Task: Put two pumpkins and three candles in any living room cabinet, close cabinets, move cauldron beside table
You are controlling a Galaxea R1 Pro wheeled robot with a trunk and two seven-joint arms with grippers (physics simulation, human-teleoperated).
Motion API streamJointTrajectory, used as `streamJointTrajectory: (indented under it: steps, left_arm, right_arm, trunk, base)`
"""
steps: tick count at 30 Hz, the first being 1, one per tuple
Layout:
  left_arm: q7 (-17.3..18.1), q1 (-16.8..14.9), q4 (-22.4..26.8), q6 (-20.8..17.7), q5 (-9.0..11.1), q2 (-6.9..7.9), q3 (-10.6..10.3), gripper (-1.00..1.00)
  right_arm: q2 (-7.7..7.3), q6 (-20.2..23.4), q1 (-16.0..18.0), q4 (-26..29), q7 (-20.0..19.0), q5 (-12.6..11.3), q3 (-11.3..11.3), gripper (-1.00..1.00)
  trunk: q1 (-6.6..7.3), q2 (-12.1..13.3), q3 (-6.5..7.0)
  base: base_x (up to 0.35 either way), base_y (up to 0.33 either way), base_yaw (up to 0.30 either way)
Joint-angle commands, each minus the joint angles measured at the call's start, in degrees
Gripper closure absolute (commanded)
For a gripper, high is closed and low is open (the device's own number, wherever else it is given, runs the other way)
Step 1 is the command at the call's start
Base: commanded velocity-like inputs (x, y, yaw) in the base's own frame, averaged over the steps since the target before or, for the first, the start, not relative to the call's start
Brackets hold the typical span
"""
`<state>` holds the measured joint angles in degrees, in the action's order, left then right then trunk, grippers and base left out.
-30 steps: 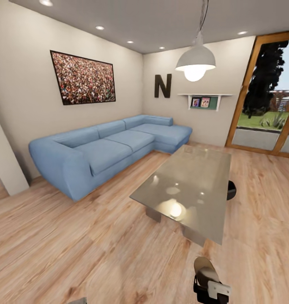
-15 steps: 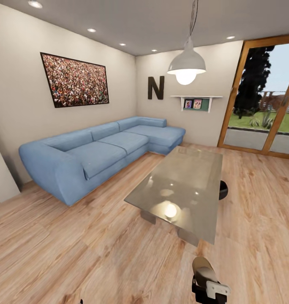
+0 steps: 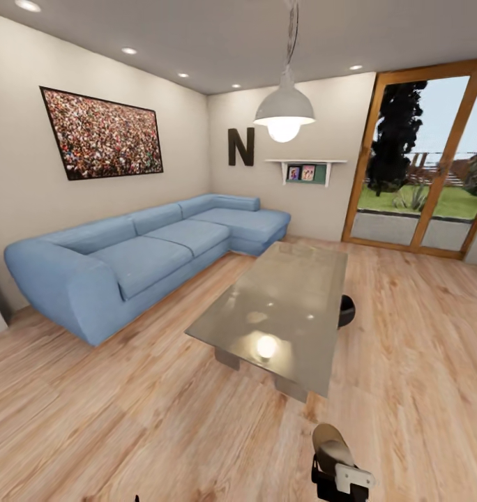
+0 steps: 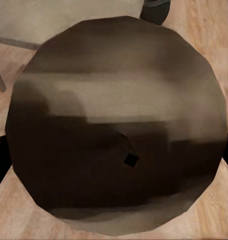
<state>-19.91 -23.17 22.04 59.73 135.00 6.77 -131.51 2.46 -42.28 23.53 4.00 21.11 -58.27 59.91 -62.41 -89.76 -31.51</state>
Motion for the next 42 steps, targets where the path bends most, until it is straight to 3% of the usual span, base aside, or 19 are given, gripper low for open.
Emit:
streamJointTrajectory:
  steps: [1, 5, 8, 35, 42]
  left_arm:
    - [-0.49, -0.12, 0.20, 0.27, 0.00, -0.08, -0.48, -1.00]
    - [-0.56, -0.12, -0.01, -7.07, 0.00, -0.82, -0.50, -1.00]
    - [-0.57, -0.12, -0.05, -8.56, 0.00, -0.95, -0.51, -1.00]
    - [-0.52, -0.12, -0.11, -9.19, 0.00, -1.02, -0.51, -1.00]
    - [-0.57, -0.12, -0.07, -9.11, 0.00, -1.04, -0.51, -1.00]
  right_arm:
    - [0.00, 0.01, 0.03, 0.06, 0.43, -0.09, 0.59, 1.00]
    - [0.00, 0.01, 0.03, 0.05, 0.43, -0.09, 0.63, 1.00]
    - [0.00, 0.01, 0.03, 0.04, 0.42, -0.09, 0.64, 1.00]
    - [0.00, 0.27, 0.03, -0.04, 0.34, 0.06, 0.71, 1.00]
    - [0.08, 0.27, 0.03, -0.04, 0.34, 0.09, 0.73, 1.00]
  trunk:
    - [0.00, -0.03, 0.00]
    - [0.00, -0.03, 0.22]
    - [0.00, -0.03, 0.39]
    - [0.00, -0.03, 1.92]
    - [0.00, -0.03, 2.32]
  base:
    - [-0.005, -0.311, -0.246]
    - [-0.002, -0.311, -0.246]
    - [0.000, -0.311, -0.246]
    - [0.000, -0.314, -0.247]
    - [0.000, -0.105, -0.246]
